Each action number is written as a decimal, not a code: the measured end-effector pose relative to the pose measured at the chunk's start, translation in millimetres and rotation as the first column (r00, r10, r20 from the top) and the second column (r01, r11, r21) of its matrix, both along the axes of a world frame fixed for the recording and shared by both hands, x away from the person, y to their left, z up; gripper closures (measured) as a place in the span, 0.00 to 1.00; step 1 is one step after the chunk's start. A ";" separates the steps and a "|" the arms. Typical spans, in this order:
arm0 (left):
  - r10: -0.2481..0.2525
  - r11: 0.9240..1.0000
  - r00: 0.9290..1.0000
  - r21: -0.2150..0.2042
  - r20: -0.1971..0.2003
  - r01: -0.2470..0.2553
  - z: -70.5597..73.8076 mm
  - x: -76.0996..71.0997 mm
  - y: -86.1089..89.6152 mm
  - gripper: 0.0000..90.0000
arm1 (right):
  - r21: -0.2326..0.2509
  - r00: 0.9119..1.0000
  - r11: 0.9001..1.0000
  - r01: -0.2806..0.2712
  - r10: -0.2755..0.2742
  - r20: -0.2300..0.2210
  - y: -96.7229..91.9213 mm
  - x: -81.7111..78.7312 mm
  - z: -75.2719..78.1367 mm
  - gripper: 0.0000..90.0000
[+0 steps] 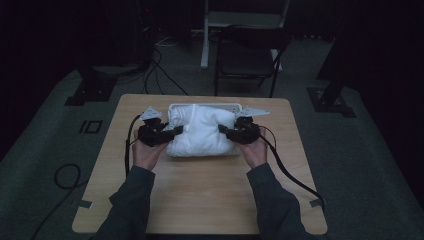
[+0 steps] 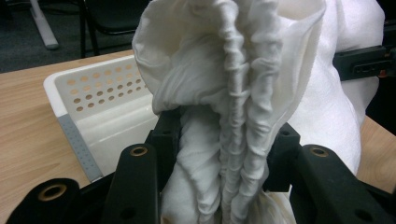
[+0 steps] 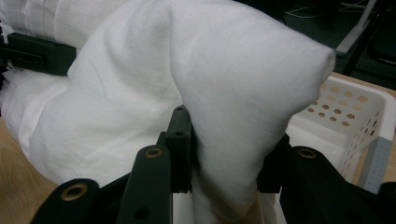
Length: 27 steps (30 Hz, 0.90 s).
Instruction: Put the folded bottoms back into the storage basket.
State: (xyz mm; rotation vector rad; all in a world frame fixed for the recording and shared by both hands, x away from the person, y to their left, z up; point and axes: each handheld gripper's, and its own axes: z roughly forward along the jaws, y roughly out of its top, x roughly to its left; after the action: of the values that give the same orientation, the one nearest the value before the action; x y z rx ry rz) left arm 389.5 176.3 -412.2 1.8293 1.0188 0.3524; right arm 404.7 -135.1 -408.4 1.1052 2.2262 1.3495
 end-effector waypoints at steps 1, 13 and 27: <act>0.002 1.000 1.000 0.002 0.000 -0.002 -0.3 0.4 0.0 0.64 | 0.001 1.000 1.000 0.001 -0.001 -0.002 0.2 0.7 -0.5 0.73; 0.019 1.000 1.000 0.013 -0.002 -0.019 -6.0 6.6 -2.0 0.64 | -0.008 1.000 1.000 0.011 -0.012 -0.013 2.1 9.2 -6.5 0.73; 0.034 0.999 0.999 0.032 -0.006 -0.034 -14.0 10.5 -0.9 0.64 | -0.018 1.000 1.000 0.020 -0.020 -0.024 6.7 14.3 -16.1 0.73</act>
State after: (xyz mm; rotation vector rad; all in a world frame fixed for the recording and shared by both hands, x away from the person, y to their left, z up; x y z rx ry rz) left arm 400.0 175.4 -426.2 1.8445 1.0556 0.3850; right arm 419.1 -128.4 -424.5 1.1407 2.2336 1.3131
